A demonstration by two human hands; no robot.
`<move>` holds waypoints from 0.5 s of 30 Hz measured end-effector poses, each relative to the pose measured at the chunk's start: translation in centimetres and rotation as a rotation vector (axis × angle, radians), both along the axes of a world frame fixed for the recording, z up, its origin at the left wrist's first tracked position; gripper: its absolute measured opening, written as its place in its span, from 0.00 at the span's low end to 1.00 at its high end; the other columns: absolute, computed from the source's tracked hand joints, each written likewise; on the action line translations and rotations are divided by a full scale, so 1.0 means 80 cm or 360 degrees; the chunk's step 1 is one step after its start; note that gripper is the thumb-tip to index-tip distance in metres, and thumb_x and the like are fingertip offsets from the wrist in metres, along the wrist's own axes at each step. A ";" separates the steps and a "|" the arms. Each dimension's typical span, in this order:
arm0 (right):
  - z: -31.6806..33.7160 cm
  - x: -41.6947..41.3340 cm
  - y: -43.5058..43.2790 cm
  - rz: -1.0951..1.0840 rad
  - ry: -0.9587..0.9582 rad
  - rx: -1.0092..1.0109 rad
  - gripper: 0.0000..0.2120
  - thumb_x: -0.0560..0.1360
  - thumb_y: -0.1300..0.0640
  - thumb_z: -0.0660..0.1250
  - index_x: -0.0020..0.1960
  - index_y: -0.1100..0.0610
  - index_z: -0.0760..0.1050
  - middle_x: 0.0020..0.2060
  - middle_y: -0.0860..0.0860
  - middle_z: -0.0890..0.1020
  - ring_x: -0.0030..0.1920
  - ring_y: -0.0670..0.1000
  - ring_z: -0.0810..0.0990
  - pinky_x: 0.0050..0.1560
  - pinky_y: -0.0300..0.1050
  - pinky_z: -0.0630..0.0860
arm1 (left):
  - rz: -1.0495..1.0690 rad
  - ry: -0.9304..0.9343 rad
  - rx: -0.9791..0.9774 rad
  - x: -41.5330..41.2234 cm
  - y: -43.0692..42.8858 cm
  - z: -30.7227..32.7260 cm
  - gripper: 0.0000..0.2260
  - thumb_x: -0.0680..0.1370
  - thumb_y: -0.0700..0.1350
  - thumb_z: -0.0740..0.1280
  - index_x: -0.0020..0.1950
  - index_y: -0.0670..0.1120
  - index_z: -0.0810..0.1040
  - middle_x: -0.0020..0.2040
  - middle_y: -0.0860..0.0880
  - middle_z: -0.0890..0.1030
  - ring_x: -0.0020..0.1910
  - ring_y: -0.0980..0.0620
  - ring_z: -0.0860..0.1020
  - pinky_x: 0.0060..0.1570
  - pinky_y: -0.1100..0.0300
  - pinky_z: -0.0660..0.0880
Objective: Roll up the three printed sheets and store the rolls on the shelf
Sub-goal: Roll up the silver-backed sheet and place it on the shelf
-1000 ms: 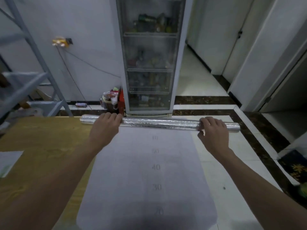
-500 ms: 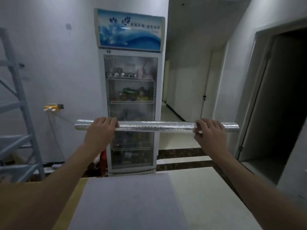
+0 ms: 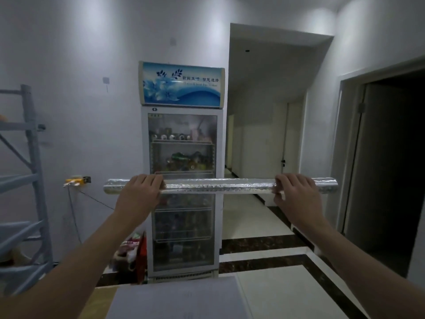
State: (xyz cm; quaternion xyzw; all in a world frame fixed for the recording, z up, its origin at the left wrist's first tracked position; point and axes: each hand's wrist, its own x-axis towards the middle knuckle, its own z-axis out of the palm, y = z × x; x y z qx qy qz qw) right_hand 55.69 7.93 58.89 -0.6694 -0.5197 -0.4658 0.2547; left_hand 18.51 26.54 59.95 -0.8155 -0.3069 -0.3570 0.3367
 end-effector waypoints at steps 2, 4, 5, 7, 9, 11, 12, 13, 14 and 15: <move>-0.003 -0.002 0.000 -0.0005 -0.0007 -0.0006 0.14 0.72 0.57 0.73 0.57 0.56 0.78 0.52 0.52 0.82 0.52 0.55 0.80 0.58 0.53 0.73 | -0.0030 -0.0001 -0.0032 -0.003 0.006 -0.002 0.15 0.67 0.40 0.79 0.50 0.41 0.78 0.44 0.41 0.82 0.41 0.40 0.81 0.46 0.45 0.80; -0.006 -0.005 -0.002 -0.0011 -0.0026 -0.0008 0.14 0.72 0.57 0.74 0.57 0.56 0.78 0.51 0.51 0.82 0.52 0.55 0.80 0.57 0.53 0.73 | -0.0069 -0.0020 -0.0064 -0.005 0.010 -0.004 0.17 0.66 0.40 0.80 0.51 0.41 0.79 0.45 0.40 0.83 0.42 0.39 0.82 0.47 0.44 0.80; -0.008 -0.008 -0.003 -0.0023 -0.0028 -0.0014 0.15 0.72 0.57 0.74 0.57 0.56 0.78 0.51 0.51 0.82 0.52 0.55 0.80 0.57 0.52 0.73 | -0.0094 -0.0028 -0.0065 -0.006 0.013 -0.006 0.18 0.65 0.40 0.80 0.51 0.40 0.79 0.45 0.40 0.83 0.42 0.39 0.82 0.47 0.44 0.80; -0.012 -0.012 -0.004 -0.0054 -0.0008 -0.0039 0.15 0.72 0.56 0.75 0.57 0.56 0.78 0.51 0.51 0.82 0.51 0.54 0.80 0.57 0.52 0.73 | -0.0144 -0.0039 -0.0052 -0.005 0.019 -0.010 0.18 0.65 0.39 0.80 0.51 0.39 0.79 0.45 0.40 0.83 0.42 0.39 0.82 0.47 0.44 0.80; -0.019 -0.017 -0.008 -0.0086 0.0011 -0.0072 0.17 0.71 0.55 0.76 0.57 0.56 0.78 0.52 0.52 0.82 0.52 0.54 0.80 0.58 0.52 0.73 | -0.0197 -0.0042 -0.0070 -0.002 0.026 -0.016 0.17 0.66 0.40 0.80 0.51 0.39 0.79 0.45 0.40 0.84 0.42 0.39 0.82 0.46 0.44 0.80; -0.025 -0.022 -0.016 -0.0128 0.0008 -0.0119 0.19 0.70 0.55 0.77 0.59 0.57 0.78 0.53 0.53 0.83 0.52 0.56 0.81 0.59 0.54 0.74 | -0.0266 -0.0046 -0.0085 0.002 0.035 -0.023 0.17 0.66 0.40 0.80 0.51 0.39 0.80 0.45 0.40 0.84 0.42 0.39 0.83 0.47 0.44 0.80; -0.027 -0.025 -0.022 -0.0150 0.0013 -0.0146 0.20 0.69 0.55 0.77 0.59 0.57 0.78 0.53 0.54 0.83 0.53 0.56 0.81 0.59 0.55 0.74 | -0.0310 -0.0041 -0.0103 0.005 0.039 -0.028 0.17 0.66 0.39 0.80 0.51 0.39 0.80 0.45 0.40 0.84 0.42 0.39 0.83 0.47 0.44 0.81; -0.030 -0.028 -0.029 -0.0177 0.0026 -0.0165 0.21 0.68 0.54 0.77 0.59 0.58 0.78 0.53 0.54 0.83 0.53 0.57 0.81 0.59 0.56 0.74 | -0.0359 -0.0036 -0.0117 0.010 0.042 -0.031 0.17 0.66 0.39 0.80 0.51 0.39 0.80 0.45 0.40 0.84 0.42 0.39 0.83 0.47 0.44 0.81; -0.032 -0.030 -0.037 -0.0208 0.0039 -0.0180 0.21 0.68 0.54 0.78 0.59 0.58 0.78 0.53 0.55 0.83 0.53 0.58 0.81 0.59 0.57 0.75 | -0.0407 -0.0031 -0.0127 0.017 0.045 -0.035 0.16 0.66 0.39 0.80 0.50 0.39 0.80 0.45 0.40 0.84 0.42 0.40 0.83 0.46 0.45 0.81; -0.035 -0.030 -0.045 -0.0247 0.0052 -0.0197 0.22 0.67 0.55 0.78 0.59 0.58 0.78 0.53 0.55 0.83 0.53 0.58 0.81 0.60 0.58 0.75 | -0.0453 -0.0028 -0.0143 0.025 0.047 -0.038 0.16 0.66 0.38 0.80 0.51 0.39 0.80 0.45 0.41 0.84 0.42 0.40 0.82 0.47 0.45 0.81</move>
